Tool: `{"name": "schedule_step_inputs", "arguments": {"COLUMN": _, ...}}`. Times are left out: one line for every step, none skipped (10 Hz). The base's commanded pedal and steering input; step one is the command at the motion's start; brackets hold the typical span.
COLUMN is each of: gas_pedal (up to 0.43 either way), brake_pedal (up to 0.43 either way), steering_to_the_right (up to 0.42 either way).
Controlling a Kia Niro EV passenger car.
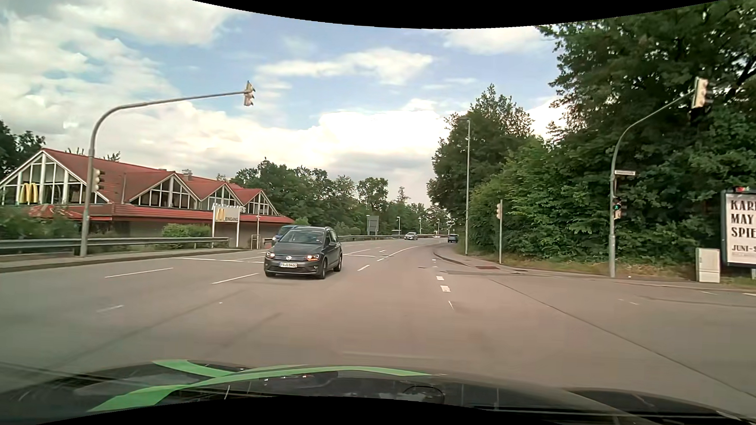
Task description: Follow the waypoints while adhering to traffic rules and regulations
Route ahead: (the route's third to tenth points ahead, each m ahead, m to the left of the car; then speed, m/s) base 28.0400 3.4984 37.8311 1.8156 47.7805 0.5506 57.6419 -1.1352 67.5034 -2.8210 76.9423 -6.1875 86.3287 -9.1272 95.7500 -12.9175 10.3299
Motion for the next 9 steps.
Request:
{"name": "schedule_step_inputs", "arguments": {"gas_pedal": 0.11, "brake_pedal": 0.0, "steering_to_the_right": 0.012}}
{"name": "schedule_step_inputs", "arguments": {"gas_pedal": 0.11, "brake_pedal": 0.0, "steering_to_the_right": 0.014}}
{"name": "schedule_step_inputs", "arguments": {"gas_pedal": 0.11, "brake_pedal": 0.0, "steering_to_the_right": 0.014}}
{"name": "schedule_step_inputs", "arguments": {"gas_pedal": 0.11, "brake_pedal": 0.0, "steering_to_the_right": 0.014}}
{"name": "schedule_step_inputs", "arguments": {"gas_pedal": 0.11, "brake_pedal": 0.0, "steering_to_the_right": 0.014}}
{"name": "schedule_step_inputs", "arguments": {"gas_pedal": 0.098, "brake_pedal": 0.0, "steering_to_the_right": 0.013}}
{"name": "schedule_step_inputs", "arguments": {"gas_pedal": 0.098, "brake_pedal": 0.0, "steering_to_the_right": 0.012}}
{"name": "schedule_step_inputs", "arguments": {"gas_pedal": 0.098, "brake_pedal": 0.0, "steering_to_the_right": 0.01}}
{"name": "schedule_step_inputs", "arguments": {"gas_pedal": 0.098, "brake_pedal": 0.0, "steering_to_the_right": 0.01}}
